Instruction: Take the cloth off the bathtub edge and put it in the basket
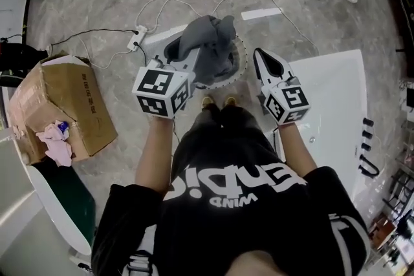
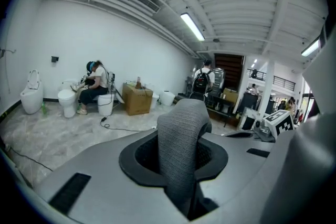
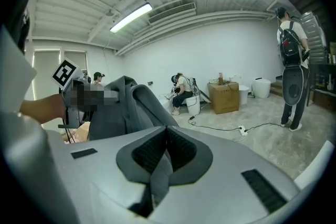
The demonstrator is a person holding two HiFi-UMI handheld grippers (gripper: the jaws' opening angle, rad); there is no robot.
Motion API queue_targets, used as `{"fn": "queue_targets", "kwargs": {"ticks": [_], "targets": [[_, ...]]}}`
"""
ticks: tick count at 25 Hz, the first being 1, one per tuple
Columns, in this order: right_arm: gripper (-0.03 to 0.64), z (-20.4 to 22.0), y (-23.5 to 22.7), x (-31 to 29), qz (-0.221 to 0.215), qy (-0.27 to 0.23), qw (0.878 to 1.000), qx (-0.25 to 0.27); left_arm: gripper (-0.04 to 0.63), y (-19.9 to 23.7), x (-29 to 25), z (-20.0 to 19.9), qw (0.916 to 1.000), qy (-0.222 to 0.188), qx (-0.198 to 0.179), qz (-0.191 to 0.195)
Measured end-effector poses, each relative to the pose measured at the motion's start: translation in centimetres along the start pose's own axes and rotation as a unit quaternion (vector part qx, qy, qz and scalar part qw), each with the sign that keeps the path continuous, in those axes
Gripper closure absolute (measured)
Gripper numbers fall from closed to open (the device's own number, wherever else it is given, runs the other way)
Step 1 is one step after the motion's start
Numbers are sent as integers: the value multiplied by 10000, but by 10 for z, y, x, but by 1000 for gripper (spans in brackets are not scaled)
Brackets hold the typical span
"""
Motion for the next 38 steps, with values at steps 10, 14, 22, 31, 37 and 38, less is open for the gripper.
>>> {"fn": "queue_targets", "kwargs": {"ticks": [10, 14, 22, 31, 37, 38], "targets": [[603, 78, -24, -32, 154, 245, 9988, -399, 505, 37, -56, 108, 9979, 463, 427, -132], [603, 126, -25, -45, 197, 394, 9977, -518, 505, 53, -82, 161, 9965, 580, 593, -101], [603, 197, -14, -78, 146, 535, 9960, -700, 505, 91, -118, 252, 9924, 818, 880, -251], [603, 230, -12, -84, 136, 632, 9944, -835, 505, 103, -133, 290, 9910, 917, 908, -351], [603, 243, -7, -83, 125, 696, 9929, -961, 502, 106, -137, 296, 9905, 959, 899, -401], [603, 245, -6, -83, 119, 696, 9927, -976, 502, 107, -137, 298, 9905, 974, 881, -406]]}}
Point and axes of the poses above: the fingertips, and each gripper's own axes: x backward along the fingers, y to its left, z out of its underside, the point moved 1 cm from there along x, backward along the fingers, and after that the axes turned 9 degrees about x, right-handed, at the moved point
